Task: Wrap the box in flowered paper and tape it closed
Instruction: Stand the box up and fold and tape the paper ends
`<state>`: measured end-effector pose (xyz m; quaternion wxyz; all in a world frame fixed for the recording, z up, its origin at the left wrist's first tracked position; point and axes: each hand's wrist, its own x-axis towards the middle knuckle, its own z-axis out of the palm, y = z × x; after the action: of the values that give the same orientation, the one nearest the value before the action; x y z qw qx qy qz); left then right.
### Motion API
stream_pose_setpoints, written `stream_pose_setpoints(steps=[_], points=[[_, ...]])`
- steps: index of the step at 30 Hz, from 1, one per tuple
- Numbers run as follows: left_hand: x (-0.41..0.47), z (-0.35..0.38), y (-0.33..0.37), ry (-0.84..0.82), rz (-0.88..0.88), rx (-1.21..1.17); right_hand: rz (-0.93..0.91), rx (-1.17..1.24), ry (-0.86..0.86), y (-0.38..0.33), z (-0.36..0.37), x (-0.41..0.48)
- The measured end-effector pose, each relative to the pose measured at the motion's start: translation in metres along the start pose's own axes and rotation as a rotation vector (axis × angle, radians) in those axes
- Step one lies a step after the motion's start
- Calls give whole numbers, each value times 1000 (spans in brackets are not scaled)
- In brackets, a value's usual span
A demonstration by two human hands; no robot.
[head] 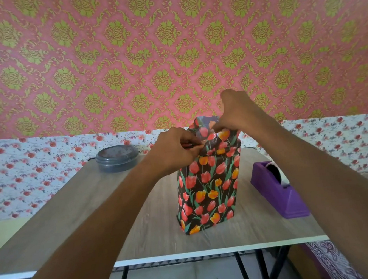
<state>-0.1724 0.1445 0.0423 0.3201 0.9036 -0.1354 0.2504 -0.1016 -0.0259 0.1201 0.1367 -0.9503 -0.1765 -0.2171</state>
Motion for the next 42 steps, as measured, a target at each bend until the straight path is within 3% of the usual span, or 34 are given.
stream_pose_setpoints(steps=[4,7,9,11,14,17,27,31,34,38,42], points=[[0,0,0,2,36,-5,-144,471,481,36,19,-33],[4,-2,-4,3,34,-44,-117,647,617,64,45,-54],[10,-3,-8,-20,17,-91,-67,731,533,82,63,-65],[15,-5,-14,-31,8,-141,-16,826,343,95,78,-72],[21,-6,-22,-32,40,-205,-55,975,86,105,92,-77],[22,-8,-25,-38,84,-203,-100,1142,-32,102,96,-72],[26,-3,-7,73,6,-282,-154,1171,-26,97,111,-61],[28,-1,-4,43,79,-189,-157,1284,-74,97,116,-60],[32,-3,-6,58,118,-189,-152,1264,25,93,119,-62],[41,-4,8,174,48,-205,-205,1210,97,77,123,-65],[40,1,41,106,-55,-178,-228,1231,114,64,123,-66]])
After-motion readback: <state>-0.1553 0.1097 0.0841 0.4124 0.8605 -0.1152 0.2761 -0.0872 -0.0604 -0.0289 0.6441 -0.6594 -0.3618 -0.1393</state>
